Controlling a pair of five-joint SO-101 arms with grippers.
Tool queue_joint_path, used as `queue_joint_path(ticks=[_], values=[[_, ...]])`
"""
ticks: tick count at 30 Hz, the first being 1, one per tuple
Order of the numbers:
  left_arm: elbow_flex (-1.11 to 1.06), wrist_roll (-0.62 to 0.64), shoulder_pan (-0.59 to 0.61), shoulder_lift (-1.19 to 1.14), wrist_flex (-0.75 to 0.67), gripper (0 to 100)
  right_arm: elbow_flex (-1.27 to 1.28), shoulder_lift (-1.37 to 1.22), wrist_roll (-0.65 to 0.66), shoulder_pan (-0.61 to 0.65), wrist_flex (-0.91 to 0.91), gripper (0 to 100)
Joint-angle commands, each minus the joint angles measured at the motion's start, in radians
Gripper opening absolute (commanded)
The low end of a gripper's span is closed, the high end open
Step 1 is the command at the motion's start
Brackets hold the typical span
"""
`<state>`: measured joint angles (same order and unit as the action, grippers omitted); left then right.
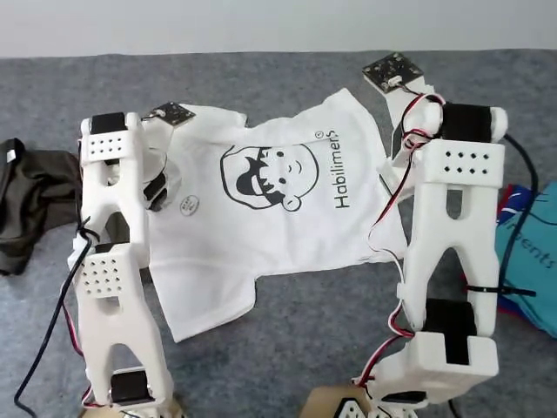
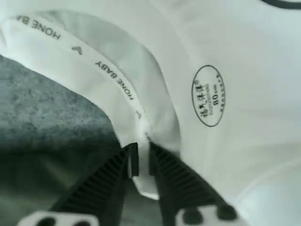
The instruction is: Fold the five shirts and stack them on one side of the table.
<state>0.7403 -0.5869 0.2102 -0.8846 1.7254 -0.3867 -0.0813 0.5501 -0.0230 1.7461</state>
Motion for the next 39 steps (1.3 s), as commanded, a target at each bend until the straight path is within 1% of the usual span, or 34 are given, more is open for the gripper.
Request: queue_joint_path(ticks=[1,8,13,15,18,27,31,36,39], values=[[0.013,0.029,0.003,0.066,0.029,14,-0.051,0.058,-0.005,-0.001,0.024,2.9],[0.01,0.041,-0.038,0.232,0.029,17,-0.051,0.056,-0.005,-0.001,0.024,2.9],[0.008,0.041,-0.054,0.255,0.015,17,-0.051,0.058,-0.005,-0.002,0.024,2.9],[-0.013,0.043,-0.052,0.233,-0.031,16,-0.051,0.059,-0.005,-0.002,0.024,2.9],[-0.027,0.054,-0.043,0.163,-0.086,12,-0.051,0.061,-0.005,-0.002,0.024,2.9],[0.016,0.026,-0.038,-0.038,-0.089,0,-0.051,0.062,-0.005,-0.002,0.024,2.8],[0.082,0.023,-0.015,-0.063,-0.083,0,-0.051,0.062,-0.005,-0.002,0.024,2.8],[0.211,0.021,0.034,-0.069,-0.037,0,-0.051,0.062,-0.005,-0.002,0.024,2.8],[0.232,0.021,0.044,-0.071,-0.023,0,-0.051,0.062,-0.005,-0.002,0.024,2.8]])
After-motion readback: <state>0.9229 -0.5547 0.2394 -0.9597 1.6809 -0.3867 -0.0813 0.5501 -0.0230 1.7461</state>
